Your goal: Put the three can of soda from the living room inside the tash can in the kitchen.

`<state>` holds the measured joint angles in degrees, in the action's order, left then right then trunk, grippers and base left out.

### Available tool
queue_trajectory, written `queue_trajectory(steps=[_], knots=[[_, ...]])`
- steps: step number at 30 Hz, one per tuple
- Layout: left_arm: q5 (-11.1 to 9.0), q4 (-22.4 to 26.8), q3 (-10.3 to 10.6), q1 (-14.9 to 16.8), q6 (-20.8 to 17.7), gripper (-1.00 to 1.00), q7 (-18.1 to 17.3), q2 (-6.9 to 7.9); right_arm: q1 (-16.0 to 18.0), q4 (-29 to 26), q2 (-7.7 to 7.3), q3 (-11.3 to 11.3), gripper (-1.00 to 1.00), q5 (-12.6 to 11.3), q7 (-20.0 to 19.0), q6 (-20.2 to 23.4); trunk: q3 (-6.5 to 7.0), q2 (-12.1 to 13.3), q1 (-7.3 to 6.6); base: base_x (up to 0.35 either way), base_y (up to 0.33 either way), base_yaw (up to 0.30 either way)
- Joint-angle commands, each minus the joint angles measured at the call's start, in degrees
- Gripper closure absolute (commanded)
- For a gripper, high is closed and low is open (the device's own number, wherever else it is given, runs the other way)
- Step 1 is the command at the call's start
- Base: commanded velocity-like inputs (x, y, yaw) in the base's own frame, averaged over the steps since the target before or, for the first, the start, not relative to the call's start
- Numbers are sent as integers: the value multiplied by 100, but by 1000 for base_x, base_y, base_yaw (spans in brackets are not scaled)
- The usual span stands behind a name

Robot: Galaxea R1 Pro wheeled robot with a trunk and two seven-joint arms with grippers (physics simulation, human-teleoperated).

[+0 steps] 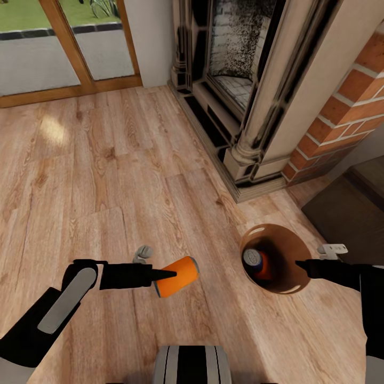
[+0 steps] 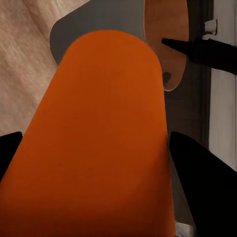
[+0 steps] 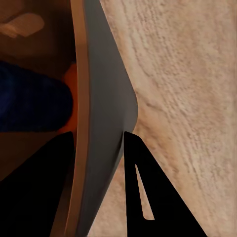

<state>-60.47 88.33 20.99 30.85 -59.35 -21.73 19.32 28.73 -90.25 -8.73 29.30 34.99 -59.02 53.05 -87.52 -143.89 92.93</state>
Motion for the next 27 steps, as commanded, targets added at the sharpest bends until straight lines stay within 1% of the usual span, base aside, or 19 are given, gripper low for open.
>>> queue_trajectory(steps=[1,3,4,6,7,8,12,13,17,19,21,24,26,27], knots=[[9,0,0,0,2,100,-5,-19,1,-1,-6,-1,100,-50,-5,30,0,0,0,0,0,0],[14,0,4,0,8,100,3,-75,1,-1,-11,-2,100,-48,-5,30,0,0,0,0,0,0],[32,0,10,0,9,100,14,-149,1,-1,-13,0,100,-49,-4,30,0,0,0,0,0,0],[44,0,20,0,11,100,23,-230,1,-1,-19,4,100,-48,-7,30,0,0,0,0,0,0],[53,0,25,0,11,100,28,-297,1,-1,-22,10,100,-48,-11,30,0,0,0,0,0,0],[54,0,24,0,11,100,46,-324,1,-1,-23,13,100,-47,-11,30,0,0,0,0,0,0],[53,0,27,0,11,100,231,-464,1,-5,-34,18,100,-53,-13,35,0,0,0,0,0,0],[53,0,28,0,11,100,326,-515,55,-8,-41,13,100,-54,-13,49,0,0,0,0,0,0],[54,-2,28,0,11,100,393,-575,351,-10,-34,-40,100,-54,-13,394,0,0,0,0,0,0],[58,-4,28,0,11,100,402,-614,482,-10,-22,-160,100,-54,-13,509,0,0,0,0,0,0],[60,-4,31,-2,11,100,405,-693,528,-10,18,-356,100,-54,6,548,0,0,0,0,0,0],[57,-3,34,-7,11,100,406,-734,547,-10,46,-547,100,-49,31,561,0,0,0,0,0,0],[54,-1,32,-8,6,100,407,-742,552,-10,181,-772,100,-46,73,556,0,0,0,0,0,0],[54,-1,31,-8,5,100,407,-744,553,-10,229,-822,100,-44,91,553,0,0,0,0,0,0]])
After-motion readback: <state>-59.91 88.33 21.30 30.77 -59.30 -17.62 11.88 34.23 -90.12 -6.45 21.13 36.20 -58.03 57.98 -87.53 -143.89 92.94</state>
